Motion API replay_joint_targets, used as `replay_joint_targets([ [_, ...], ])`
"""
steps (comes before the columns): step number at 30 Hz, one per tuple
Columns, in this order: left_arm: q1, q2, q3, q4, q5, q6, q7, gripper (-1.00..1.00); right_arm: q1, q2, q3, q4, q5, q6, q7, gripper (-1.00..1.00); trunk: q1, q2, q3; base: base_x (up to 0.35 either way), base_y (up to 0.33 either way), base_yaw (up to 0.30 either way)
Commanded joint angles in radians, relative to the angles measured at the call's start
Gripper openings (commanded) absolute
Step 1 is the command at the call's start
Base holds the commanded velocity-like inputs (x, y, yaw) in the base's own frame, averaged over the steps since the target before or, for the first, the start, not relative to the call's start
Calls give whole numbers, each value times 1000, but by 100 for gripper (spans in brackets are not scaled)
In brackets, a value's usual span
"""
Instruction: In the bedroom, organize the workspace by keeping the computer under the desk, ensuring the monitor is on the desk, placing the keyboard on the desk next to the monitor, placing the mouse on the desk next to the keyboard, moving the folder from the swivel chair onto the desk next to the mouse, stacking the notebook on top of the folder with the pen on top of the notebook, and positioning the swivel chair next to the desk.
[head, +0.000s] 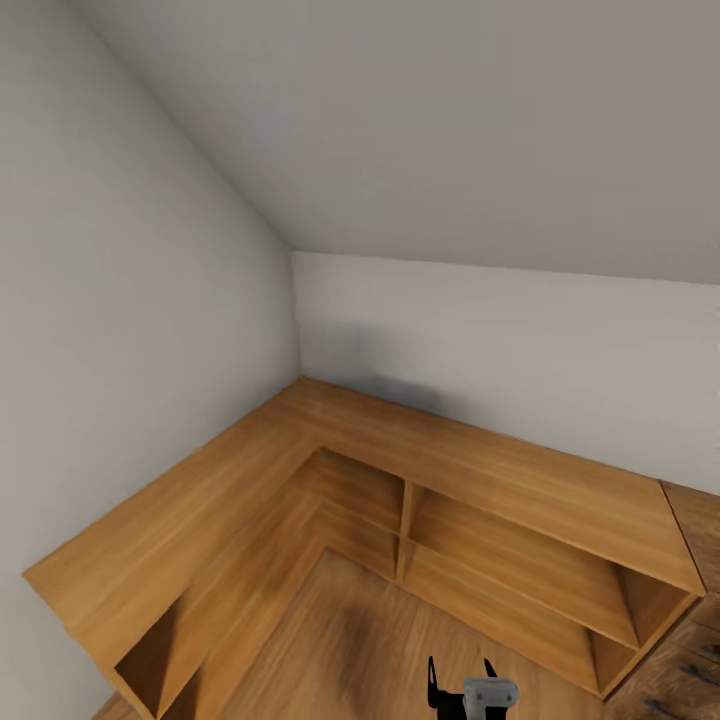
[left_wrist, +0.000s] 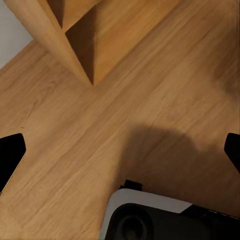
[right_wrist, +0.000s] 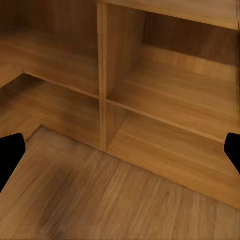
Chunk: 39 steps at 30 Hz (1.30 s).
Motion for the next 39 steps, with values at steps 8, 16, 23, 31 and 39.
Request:
replay_joint_targets([
  [8,-1,0,-3,0,5,-2,2,100,-1,1,9,1,-4,-2,-6,100,1,-2,-2,209,53,-284],
  [16,-1,0,-3,0,5,-2,2,100,-1,1,9,1,-4,-2,-6,100,1,-2,-2,145,5,-284],
  [23,-1,0,-3,0,5,-3,2,100,-1,1,9,1,-4,-2,-6,100,1,-2,-2,116,48,-284],
  [31,-1,0,-4,0,4,-4,2,100,-1,1,9,1,-4,-2,-6,100,1,-2,-2,203,191,-284],
  [39,-1,0,-6,0,4,-4,2,100,-1,1,9,1,-4,-2,-6,100,1,-2,-2,244,234,-284],
])
